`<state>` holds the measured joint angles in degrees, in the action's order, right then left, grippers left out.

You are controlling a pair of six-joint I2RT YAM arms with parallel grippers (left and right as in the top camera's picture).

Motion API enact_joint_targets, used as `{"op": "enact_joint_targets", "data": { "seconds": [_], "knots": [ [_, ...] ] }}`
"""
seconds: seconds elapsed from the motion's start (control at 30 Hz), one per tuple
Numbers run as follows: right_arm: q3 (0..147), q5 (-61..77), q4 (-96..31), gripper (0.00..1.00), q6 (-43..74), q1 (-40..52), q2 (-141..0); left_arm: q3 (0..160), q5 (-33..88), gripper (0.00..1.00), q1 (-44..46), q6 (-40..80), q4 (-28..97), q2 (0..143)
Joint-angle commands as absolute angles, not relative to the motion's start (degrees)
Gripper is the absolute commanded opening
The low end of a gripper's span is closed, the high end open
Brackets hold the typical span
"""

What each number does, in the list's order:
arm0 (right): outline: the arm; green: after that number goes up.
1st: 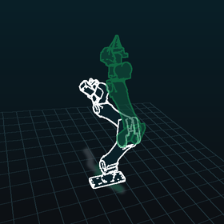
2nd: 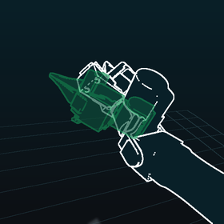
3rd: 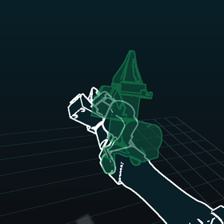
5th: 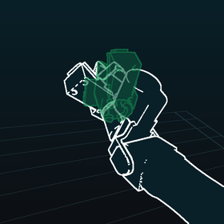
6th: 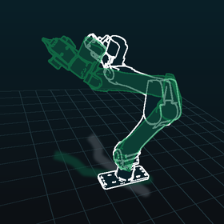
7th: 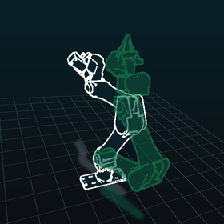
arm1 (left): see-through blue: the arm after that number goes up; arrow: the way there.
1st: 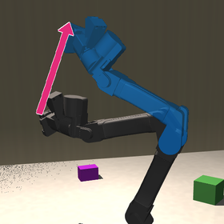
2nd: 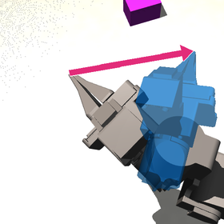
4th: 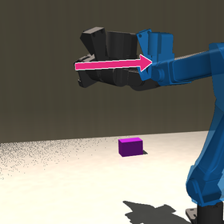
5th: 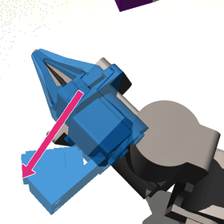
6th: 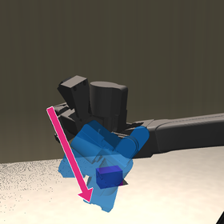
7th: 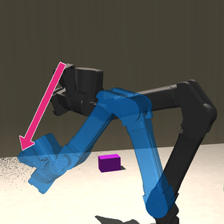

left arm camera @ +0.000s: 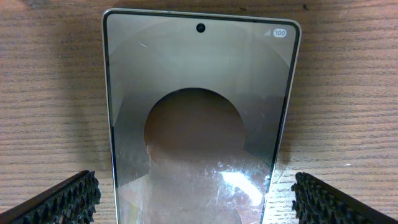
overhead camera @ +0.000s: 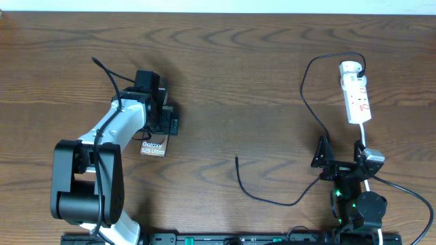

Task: Plug charger to phone and switch on socket
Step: 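Lower the left gripper and close it on the phone's edges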

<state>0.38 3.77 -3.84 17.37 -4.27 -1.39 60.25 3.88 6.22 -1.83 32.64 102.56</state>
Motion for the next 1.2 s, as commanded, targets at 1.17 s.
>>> {"op": "enact_joint_targets", "data": {
  "seconds": [1.17],
  "knots": [
    [0.3,3.3,-4.1,0.99,16.7,-4.0,-1.0,56.2,2.1,0.98,6.2,-3.0,29.7,103.0]
  ]
}}
